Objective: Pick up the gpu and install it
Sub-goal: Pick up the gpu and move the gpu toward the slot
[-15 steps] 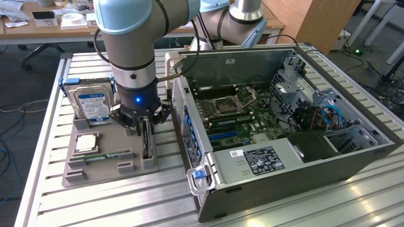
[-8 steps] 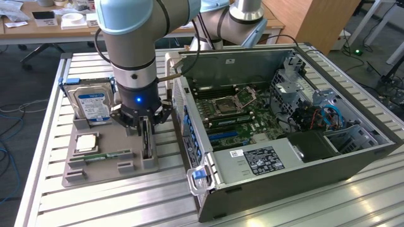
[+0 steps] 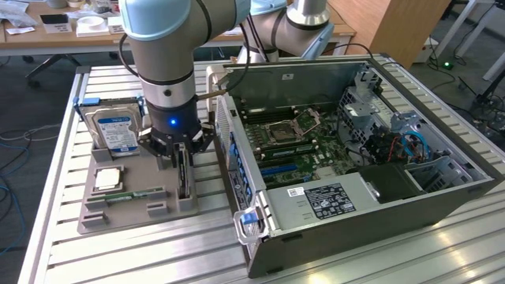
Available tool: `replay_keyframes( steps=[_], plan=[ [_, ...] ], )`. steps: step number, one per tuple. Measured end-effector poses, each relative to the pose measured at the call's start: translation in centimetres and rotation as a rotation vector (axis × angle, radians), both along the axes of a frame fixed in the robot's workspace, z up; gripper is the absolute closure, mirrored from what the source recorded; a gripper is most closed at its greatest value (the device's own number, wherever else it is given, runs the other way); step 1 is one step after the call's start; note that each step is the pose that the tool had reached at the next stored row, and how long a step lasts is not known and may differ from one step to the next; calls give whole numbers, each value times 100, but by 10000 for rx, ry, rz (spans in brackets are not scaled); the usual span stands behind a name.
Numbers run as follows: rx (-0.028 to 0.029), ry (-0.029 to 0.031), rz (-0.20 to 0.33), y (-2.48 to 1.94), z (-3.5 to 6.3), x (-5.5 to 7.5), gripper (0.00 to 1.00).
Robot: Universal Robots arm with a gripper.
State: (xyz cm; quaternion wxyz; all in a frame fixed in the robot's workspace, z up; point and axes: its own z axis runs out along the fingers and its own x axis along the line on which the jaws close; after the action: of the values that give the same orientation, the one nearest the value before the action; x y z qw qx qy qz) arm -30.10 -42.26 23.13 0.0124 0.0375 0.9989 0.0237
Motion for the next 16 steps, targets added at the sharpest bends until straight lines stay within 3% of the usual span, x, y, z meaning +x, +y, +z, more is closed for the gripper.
replay_keyframes(
  steps=[6, 8, 11, 16],
  plan=[
    [-1, 1, 0, 0, 0, 0, 61],
    [0, 1, 0, 0, 0, 0, 63],
    [-1, 1, 0, 0, 0, 0, 74],
    [-1, 0, 0, 1, 0, 0, 74]
  ],
)
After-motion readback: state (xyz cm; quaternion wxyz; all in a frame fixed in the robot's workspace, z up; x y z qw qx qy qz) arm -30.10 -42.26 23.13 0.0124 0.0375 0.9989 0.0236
